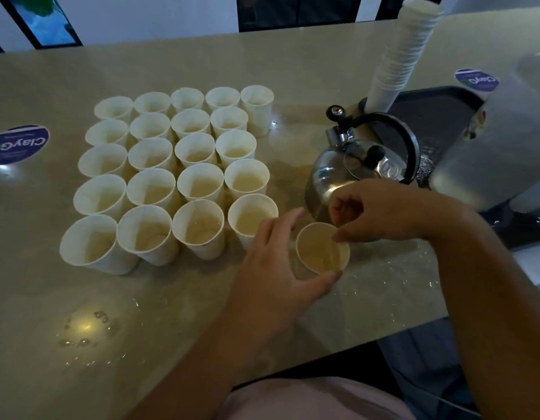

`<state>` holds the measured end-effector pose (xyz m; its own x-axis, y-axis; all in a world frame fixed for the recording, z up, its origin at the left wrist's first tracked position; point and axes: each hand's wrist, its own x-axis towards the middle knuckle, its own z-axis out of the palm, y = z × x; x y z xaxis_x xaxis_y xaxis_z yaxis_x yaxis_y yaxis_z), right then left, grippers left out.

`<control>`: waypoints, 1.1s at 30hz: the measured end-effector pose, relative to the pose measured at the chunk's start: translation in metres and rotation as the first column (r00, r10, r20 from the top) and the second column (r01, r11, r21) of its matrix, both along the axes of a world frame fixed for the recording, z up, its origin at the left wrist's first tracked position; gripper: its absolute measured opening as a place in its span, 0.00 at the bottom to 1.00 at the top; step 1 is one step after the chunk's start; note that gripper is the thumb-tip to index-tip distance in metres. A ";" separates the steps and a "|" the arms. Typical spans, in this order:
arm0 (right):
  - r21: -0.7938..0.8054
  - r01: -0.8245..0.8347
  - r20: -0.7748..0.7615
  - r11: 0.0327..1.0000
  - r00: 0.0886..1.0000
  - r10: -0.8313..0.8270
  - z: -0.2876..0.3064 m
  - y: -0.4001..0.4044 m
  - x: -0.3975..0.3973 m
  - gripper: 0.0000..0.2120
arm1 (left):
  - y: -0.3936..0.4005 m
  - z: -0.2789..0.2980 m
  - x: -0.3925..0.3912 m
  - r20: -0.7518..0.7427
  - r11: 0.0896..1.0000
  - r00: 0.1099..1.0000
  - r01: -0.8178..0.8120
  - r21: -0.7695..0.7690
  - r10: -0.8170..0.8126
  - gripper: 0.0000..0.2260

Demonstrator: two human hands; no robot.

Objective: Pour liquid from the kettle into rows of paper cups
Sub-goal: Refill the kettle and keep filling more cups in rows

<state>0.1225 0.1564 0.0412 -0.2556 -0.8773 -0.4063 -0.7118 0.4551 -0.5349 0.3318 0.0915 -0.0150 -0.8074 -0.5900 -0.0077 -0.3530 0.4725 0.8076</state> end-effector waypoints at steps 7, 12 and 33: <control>-0.081 0.080 0.075 0.994 0.994 -0.074 -0.005 0.002 -0.001 0.03 | 0.012 -0.026 -0.021 -0.024 0.999 1.000 -0.004 0.054 0.005 0.39; -0.173 0.172 0.143 0.970 0.979 -0.148 -0.013 -0.001 0.004 0.03 | 0.011 -0.029 -0.020 -0.178 0.974 0.972 -0.117 0.192 0.152 0.32; -0.186 -0.021 0.100 0.982 0.994 0.040 -0.009 -0.011 -0.002 0.02 | 0.015 -0.022 -0.019 -0.275 0.969 0.954 -0.050 0.241 0.118 0.34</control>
<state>0.1205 0.1456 0.0322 -0.1927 -0.9463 -0.2597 -0.6607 0.3208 -0.6787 0.3133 0.1067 -0.0365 -0.7431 -0.6652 0.0725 -0.1229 0.2422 0.9624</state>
